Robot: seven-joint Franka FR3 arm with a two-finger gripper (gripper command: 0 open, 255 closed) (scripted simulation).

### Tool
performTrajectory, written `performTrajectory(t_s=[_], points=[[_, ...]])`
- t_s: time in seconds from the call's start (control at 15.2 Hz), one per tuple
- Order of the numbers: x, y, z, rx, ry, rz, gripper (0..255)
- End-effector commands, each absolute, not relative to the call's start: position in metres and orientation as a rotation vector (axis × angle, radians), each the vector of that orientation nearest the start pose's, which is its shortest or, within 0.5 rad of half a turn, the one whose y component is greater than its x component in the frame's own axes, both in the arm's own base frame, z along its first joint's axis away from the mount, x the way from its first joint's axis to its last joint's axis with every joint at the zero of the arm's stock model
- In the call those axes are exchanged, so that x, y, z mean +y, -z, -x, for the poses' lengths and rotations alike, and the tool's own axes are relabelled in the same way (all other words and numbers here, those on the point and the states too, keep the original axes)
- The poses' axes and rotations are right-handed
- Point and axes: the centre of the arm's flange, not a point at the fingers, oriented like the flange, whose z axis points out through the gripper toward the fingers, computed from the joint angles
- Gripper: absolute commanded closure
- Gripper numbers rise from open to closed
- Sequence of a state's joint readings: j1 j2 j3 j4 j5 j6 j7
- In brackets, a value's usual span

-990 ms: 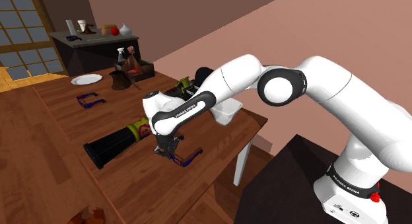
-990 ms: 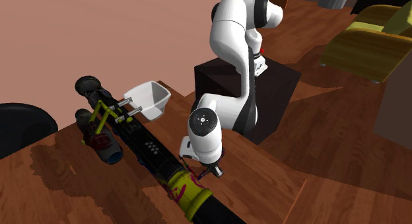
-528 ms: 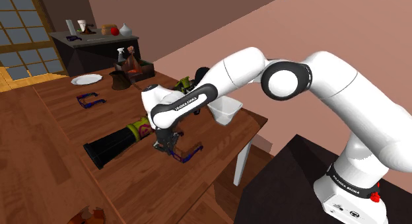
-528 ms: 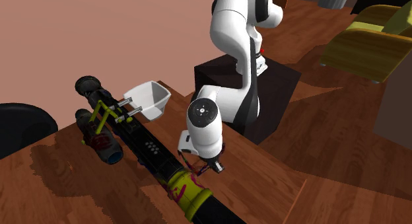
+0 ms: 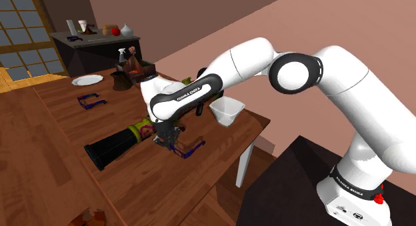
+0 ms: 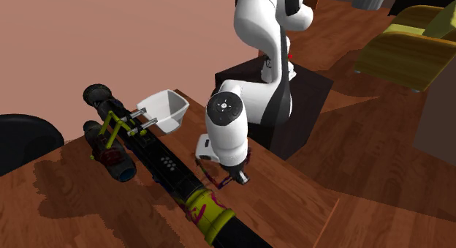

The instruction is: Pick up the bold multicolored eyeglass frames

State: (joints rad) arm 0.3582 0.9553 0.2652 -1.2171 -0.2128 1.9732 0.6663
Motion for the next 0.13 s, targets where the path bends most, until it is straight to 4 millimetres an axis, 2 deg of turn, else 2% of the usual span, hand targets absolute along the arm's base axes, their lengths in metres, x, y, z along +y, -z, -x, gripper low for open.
performTrajectory(t_s=[0.0, 0.07], points=[[0.3774, -0.196, -0.6342, 0.052, -0.251, 3.203, 255], [0.3775, -0.196, -0.6342, 0.052, -0.251, 3.203, 255]])
